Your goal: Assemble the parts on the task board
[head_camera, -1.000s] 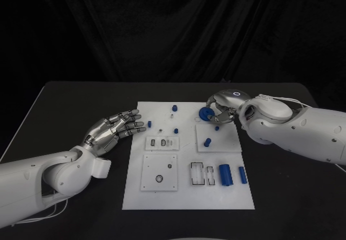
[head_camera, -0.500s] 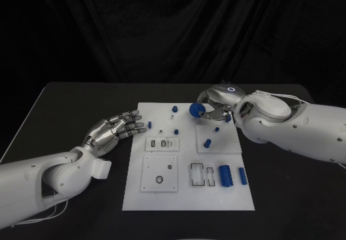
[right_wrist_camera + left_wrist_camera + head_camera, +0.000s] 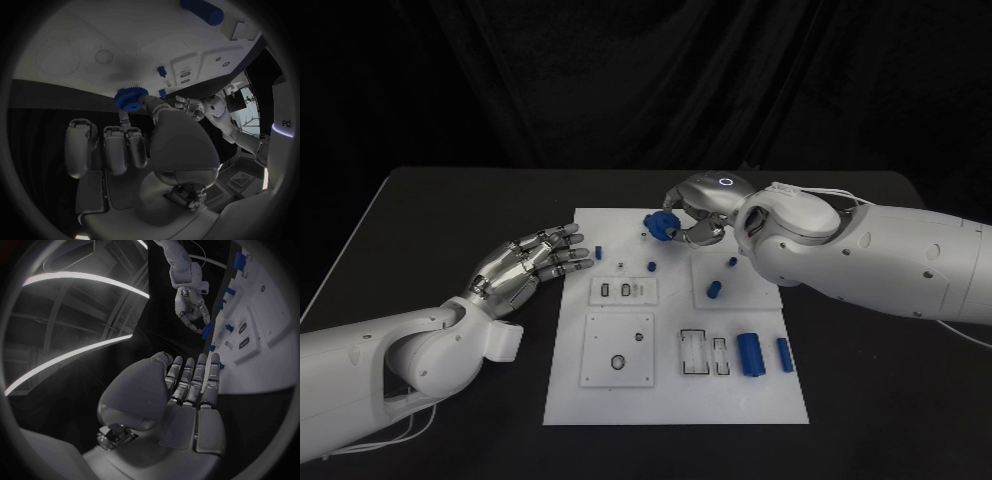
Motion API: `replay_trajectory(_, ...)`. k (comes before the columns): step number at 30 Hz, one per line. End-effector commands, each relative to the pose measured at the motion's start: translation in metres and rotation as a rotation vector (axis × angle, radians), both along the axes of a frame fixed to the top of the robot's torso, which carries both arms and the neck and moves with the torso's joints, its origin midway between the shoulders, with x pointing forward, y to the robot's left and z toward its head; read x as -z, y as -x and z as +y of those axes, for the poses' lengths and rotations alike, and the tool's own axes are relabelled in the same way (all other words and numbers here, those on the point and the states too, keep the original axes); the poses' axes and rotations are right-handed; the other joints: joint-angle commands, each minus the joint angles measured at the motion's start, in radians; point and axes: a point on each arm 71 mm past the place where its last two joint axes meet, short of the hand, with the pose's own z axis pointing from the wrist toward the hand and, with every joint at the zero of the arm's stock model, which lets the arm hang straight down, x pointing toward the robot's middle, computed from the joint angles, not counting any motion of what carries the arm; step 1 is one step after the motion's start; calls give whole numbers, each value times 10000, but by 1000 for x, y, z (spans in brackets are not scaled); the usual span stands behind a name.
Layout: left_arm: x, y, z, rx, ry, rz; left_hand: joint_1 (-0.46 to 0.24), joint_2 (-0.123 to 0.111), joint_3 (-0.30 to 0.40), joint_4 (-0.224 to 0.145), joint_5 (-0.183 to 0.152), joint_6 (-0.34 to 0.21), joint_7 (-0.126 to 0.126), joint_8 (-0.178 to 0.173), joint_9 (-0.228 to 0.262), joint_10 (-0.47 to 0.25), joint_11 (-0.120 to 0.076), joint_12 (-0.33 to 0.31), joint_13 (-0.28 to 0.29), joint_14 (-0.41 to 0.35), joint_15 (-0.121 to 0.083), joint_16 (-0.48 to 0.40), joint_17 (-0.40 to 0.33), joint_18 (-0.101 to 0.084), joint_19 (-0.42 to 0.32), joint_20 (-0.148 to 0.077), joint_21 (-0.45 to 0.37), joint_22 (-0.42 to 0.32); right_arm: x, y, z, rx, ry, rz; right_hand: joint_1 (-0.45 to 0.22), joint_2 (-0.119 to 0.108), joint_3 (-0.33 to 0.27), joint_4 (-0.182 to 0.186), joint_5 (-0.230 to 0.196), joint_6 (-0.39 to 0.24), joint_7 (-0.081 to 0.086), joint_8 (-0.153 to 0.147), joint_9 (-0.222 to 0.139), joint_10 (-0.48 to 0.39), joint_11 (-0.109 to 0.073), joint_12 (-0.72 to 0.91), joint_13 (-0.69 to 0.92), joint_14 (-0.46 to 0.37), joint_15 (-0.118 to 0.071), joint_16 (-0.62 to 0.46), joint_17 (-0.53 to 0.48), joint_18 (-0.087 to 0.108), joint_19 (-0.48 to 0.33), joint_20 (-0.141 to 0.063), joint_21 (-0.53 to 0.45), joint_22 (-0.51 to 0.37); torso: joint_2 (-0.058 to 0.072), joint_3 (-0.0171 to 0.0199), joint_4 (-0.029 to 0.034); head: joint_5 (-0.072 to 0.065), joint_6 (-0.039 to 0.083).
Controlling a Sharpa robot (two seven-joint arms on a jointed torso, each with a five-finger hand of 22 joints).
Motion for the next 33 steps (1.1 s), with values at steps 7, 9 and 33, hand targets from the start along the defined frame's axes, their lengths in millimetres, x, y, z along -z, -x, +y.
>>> replay_trajectory(7,-12,0,2,-447,836,-1468,86,-4,60,2,-39,-49,23,-28,-6,-11,91,-23,-9,2,95,33,-2,-60,-85,-2,-30,-16,9,-3,17,-210,359,270,-38,52,80,-2,-126,655,-670,673,842,61,2,27,1869,573,-33,23,1767,-120,12,0,-12,2022,3,31,-8,-7,-9)
replay_trajectory(9,-12,0,2,-449,833,-1466,86,-4,60,2,-39,-49,23,-28,-6,-11,91,-23,-9,2,95,33,-2,-60,-85,-2,-30,-16,11,-4,20,-206,426,324,-39,61,84,-8,-184,647,-663,669,854,52,10,24,1863,570,-28,20,1763,-118,8,2,-20,2022,4,30,-17,6,-22)
replay_trajectory(33,-11,-1,0,-470,874,-1411,73,-13,93,-8,-44,-22,27,-20,0,1,96,-17,-6,6,104,44,-1,-72,-81,-5,-24,-15,22,-6,30,-274,722,635,-225,49,373,80,-1142,-648,-418,-633,256,-1923,204,-818,525,12,164,-490,967,137,-749,180,-1048,1686,7,45,-27,1,-69)
